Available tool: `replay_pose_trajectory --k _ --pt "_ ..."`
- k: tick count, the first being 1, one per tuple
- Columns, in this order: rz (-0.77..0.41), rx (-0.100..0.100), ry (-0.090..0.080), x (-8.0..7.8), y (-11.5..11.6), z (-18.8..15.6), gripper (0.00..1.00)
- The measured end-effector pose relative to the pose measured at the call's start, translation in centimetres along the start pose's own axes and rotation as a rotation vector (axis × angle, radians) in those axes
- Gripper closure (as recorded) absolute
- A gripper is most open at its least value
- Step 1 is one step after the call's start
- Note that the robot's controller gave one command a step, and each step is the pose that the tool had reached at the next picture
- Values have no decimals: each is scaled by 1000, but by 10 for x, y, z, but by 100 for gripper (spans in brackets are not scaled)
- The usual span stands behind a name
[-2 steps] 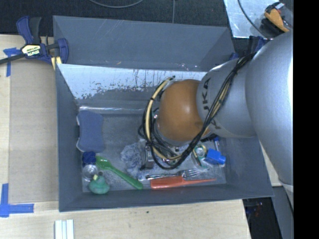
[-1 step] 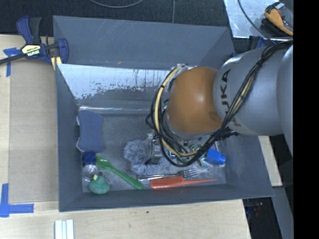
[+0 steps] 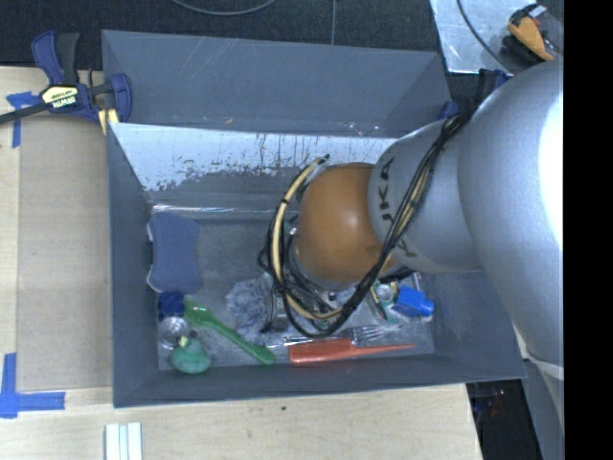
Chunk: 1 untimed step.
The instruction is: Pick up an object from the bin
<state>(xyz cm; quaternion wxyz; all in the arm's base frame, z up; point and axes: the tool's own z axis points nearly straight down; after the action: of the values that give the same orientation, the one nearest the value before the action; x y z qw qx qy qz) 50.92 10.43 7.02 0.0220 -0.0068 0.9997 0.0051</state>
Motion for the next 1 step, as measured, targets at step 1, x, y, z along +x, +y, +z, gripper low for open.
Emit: replay_pose_trajectory --k 1 --pt "-133 -1 -15 20 15 -4 100"
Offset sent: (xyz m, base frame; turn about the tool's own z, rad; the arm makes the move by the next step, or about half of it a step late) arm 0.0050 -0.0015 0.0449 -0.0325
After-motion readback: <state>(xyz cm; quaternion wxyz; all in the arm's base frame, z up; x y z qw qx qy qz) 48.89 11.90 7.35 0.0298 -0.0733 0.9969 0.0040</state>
